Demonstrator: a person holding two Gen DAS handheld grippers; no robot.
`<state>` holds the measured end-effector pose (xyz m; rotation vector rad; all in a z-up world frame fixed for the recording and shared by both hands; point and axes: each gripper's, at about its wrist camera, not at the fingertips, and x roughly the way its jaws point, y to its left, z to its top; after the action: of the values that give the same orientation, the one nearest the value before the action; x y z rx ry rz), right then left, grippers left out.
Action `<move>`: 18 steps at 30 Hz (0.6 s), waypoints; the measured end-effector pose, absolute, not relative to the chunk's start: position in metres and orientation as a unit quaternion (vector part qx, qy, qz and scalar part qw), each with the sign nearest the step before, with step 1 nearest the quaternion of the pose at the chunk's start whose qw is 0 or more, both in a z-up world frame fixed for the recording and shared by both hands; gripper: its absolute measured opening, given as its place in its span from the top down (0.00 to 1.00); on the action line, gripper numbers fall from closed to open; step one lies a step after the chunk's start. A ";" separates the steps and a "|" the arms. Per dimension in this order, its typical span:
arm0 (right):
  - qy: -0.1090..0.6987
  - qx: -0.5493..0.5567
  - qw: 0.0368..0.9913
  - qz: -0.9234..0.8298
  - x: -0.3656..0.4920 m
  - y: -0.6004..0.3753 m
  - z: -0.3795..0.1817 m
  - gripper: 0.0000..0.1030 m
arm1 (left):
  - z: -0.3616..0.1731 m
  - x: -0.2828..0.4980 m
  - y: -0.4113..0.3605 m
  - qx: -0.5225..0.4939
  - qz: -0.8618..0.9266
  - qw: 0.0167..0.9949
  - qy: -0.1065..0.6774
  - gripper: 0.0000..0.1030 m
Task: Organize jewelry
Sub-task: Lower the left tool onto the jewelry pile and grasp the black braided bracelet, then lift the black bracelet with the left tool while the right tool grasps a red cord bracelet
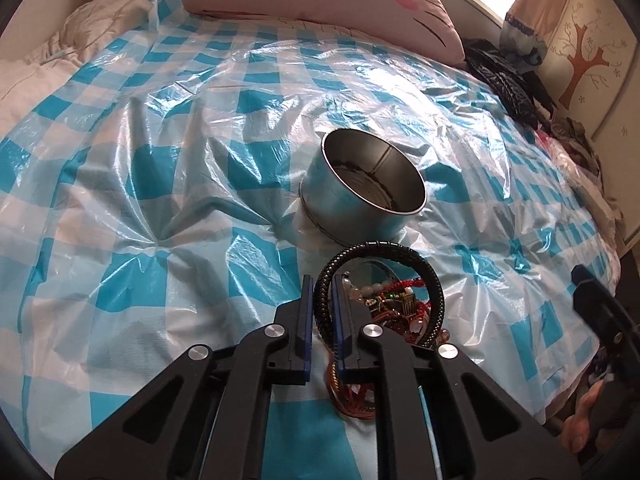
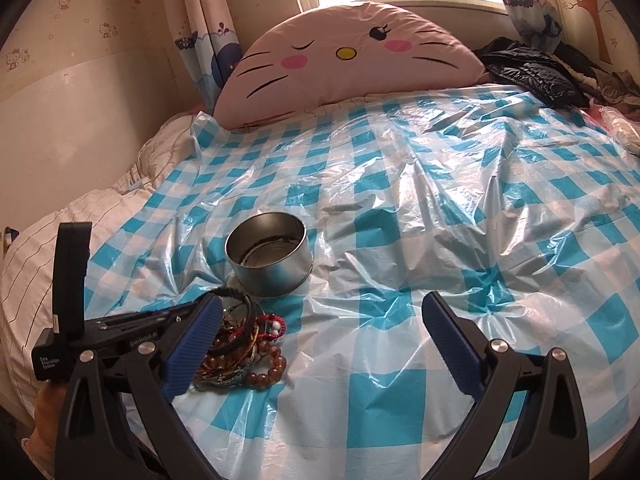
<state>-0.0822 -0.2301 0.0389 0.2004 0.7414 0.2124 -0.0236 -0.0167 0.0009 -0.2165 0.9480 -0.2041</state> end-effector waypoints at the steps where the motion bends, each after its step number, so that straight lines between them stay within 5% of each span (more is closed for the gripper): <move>1: 0.376 0.093 0.914 0.121 -0.078 -0.225 0.035 0.07 | 0.003 -0.025 -0.010 -0.120 -0.095 0.881 0.448 0.92; 3: 0.406 0.089 0.894 0.167 -0.067 -0.214 0.025 0.10 | 0.007 -0.026 0.002 -0.143 -0.089 0.885 0.434 0.92; 8: 0.459 0.058 0.853 0.240 -0.040 -0.190 0.003 0.41 | 0.010 -0.028 0.018 -0.170 -0.069 0.889 0.420 0.92; 18: 0.460 -0.091 0.808 0.357 -0.019 -0.132 -0.005 0.59 | 0.009 -0.026 0.027 -0.183 -0.060 0.888 0.418 0.92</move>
<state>-0.0185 -0.1324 -0.0055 -0.1935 0.9838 0.7627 -0.0264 0.0270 0.0085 -0.3810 0.8689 -0.1254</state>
